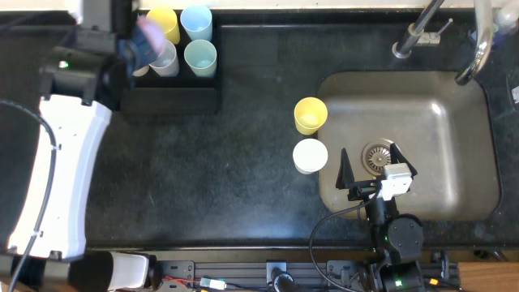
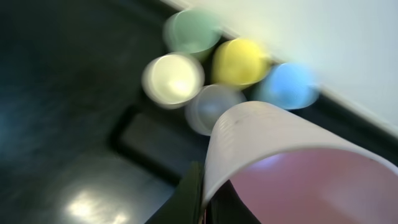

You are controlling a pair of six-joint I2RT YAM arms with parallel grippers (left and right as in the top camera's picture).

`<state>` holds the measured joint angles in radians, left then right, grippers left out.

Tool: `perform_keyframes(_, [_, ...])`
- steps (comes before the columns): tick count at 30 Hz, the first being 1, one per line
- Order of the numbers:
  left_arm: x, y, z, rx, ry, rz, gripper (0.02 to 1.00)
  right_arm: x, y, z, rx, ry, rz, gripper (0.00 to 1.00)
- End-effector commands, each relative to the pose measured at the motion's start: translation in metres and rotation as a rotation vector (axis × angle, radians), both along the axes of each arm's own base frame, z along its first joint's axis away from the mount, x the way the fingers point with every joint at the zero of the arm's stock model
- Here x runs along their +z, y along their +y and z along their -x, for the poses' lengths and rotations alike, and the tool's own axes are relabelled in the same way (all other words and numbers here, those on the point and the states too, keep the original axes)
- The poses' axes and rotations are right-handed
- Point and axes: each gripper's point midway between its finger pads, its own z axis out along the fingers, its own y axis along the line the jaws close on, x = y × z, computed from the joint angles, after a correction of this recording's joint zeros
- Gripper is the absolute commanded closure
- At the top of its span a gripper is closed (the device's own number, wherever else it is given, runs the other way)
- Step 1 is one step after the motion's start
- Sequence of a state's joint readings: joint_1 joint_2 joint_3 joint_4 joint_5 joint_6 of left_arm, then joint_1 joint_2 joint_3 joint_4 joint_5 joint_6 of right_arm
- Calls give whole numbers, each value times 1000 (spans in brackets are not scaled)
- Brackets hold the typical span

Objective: Store Cups

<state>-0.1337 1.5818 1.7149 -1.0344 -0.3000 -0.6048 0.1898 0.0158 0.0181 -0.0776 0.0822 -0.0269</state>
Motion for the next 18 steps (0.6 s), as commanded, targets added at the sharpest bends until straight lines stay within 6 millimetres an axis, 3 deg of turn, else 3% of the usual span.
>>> perform_keyframes(1, [-35, 43, 14, 134, 98, 47, 985, -4, 1, 0, 4, 3, 4, 3])
perform_keyframes(4, [-47, 60, 21, 363, 79, 165, 985, -4, 1, 0, 4, 3, 4, 3])
perform_keyframes(12, [-107, 69, 54, 897, 73, 386, 985, -4, 1, 0, 4, 3, 3, 5])
perform_keyframes(14, [-120, 71, 57, 951, 74, 405, 985, -4, 1, 0, 5, 3, 3, 5])
perform_keyframes(18, [-136, 73, 45, 956, 69, 414, 985, -4, 1, 0, 4, 3, 4, 7])
